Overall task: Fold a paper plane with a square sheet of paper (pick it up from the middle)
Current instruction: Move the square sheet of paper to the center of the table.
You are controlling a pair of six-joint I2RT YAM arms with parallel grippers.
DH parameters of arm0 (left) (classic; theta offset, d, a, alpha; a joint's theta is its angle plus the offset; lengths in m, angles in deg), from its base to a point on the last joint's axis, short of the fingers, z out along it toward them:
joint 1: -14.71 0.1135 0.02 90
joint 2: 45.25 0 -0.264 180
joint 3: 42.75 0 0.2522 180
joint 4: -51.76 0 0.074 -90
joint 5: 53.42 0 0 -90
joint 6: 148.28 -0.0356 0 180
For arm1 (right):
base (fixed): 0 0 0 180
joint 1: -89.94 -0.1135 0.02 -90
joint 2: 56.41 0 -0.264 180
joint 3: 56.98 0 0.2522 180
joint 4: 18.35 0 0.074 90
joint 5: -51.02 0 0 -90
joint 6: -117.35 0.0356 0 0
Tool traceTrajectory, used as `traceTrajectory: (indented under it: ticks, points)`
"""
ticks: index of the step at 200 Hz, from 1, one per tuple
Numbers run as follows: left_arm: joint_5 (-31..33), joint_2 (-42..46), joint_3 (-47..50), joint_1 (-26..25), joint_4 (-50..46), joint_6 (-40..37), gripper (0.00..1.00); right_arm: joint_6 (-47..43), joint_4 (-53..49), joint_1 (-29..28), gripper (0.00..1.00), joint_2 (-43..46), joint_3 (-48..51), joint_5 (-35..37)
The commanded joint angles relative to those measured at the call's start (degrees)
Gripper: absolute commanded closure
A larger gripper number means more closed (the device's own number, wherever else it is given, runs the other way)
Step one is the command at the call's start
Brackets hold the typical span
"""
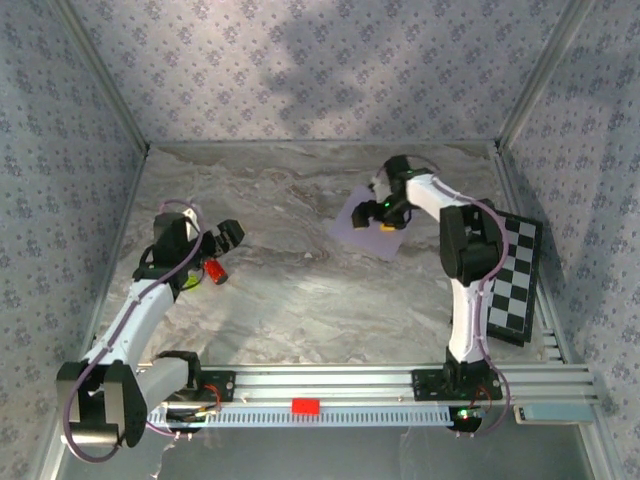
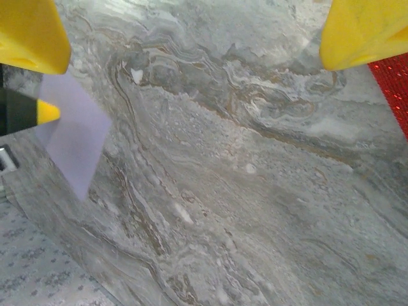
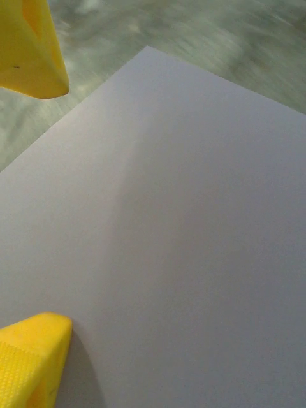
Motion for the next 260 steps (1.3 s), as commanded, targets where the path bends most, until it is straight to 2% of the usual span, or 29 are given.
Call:
traceTrajectory:
  ticks: [1, 36, 59, 80, 107, 120, 140, 177, 213, 260]
  points:
    - [-0.37, 2.10, -1.34, -1.07, -3.66, 1.04, 0.00, -8.87, -6.84, -5.98, 0.10, 0.67, 4.76, -4.10]
    - [-0.77, 4.13, -1.04, -1.42, -6.50, 4.81, 0.00, -10.84, -5.90, -13.12, 0.11, 1.92, 7.82, -10.53]
    - [-1.18, 4.29, -1.58, -1.44, -7.23, 8.16, 0.00, -9.52, -9.72, -15.36, 0.12, 2.58, 5.82, -11.45]
    - [-2.85, 3.21, -4.26, -1.51, -11.47, 7.96, 0.00, -5.66, -8.24, -15.36, 0.10, 6.27, 5.78, -12.11]
    - [-3.44, 4.74, -3.90, -1.69, -15.96, 6.42, 0.00, -1.95, -2.60, -15.38, 0.06, 13.80, 8.35, -5.62]
    - [-5.84, 6.73, -3.47, -1.77, -18.10, 6.35, 0.00, 1.68, 1.59, -14.81, 0.04, 18.19, 11.56, -2.38]
    - [-7.03, 10.96, -2.08, -1.77, -19.97, 5.26, 0.00, 8.62, 4.24, -12.93, 0.04, 22.47, 16.03, -1.30]
    - [-8.58, 12.93, -3.33, -1.53, -22.90, -3.29, 0.00, 20.33, 14.40, -12.23, 0.04, 30.73, 30.12, 0.70]
    - [-10.61, 9.53, -7.55, -0.61, -25.25, -7.59, 0.01, 25.98, 15.64, -12.62, 0.05, 31.54, 31.15, 1.57]
    - [-12.49, 9.25, -6.60, 0.74, -25.47, -6.77, 0.03, 28.28, 16.86, -12.84, 0.08, 28.34, 29.26, 1.57]
